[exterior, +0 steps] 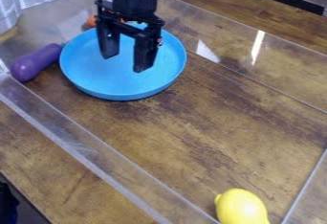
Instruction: Remove the carrot from the blue tray and put it on the table
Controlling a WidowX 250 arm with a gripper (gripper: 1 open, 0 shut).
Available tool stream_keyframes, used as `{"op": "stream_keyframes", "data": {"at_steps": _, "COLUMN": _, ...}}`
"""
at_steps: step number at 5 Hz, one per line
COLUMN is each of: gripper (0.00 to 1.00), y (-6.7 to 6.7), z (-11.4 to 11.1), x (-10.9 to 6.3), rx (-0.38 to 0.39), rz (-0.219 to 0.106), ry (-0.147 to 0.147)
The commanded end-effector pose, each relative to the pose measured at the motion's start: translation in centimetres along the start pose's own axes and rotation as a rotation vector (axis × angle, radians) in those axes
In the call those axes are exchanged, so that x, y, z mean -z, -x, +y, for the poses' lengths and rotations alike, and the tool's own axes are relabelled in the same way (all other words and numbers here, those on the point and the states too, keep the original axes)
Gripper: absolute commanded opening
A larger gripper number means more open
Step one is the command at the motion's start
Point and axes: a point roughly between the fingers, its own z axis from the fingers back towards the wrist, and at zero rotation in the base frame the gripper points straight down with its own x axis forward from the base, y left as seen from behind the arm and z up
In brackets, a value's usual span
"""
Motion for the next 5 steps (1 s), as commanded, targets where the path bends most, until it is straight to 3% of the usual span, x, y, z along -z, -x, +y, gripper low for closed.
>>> {"op": "stream_keyframes", "data": {"at_steps": 1, "gripper": 1.0, "y": -0.2, "z": 0.1, "x": -1.5, "rx": -0.013, "rz": -0.059, "ry": -0.006}}
{"op": "stream_keyframes", "data": {"at_steps": 2, "gripper": 1.0, "y": 0.1, "z": -0.1, "x": -1.2, "rx": -0.03, "rz": -0.062, "ry": 0.0}}
{"op": "stream_keyframes", "data": {"at_steps": 5, "gripper": 1.0, "y": -1.5, "z": 4.8, "x": -3.2, "rx": -0.12, "rz": -0.1, "ry": 0.022}}
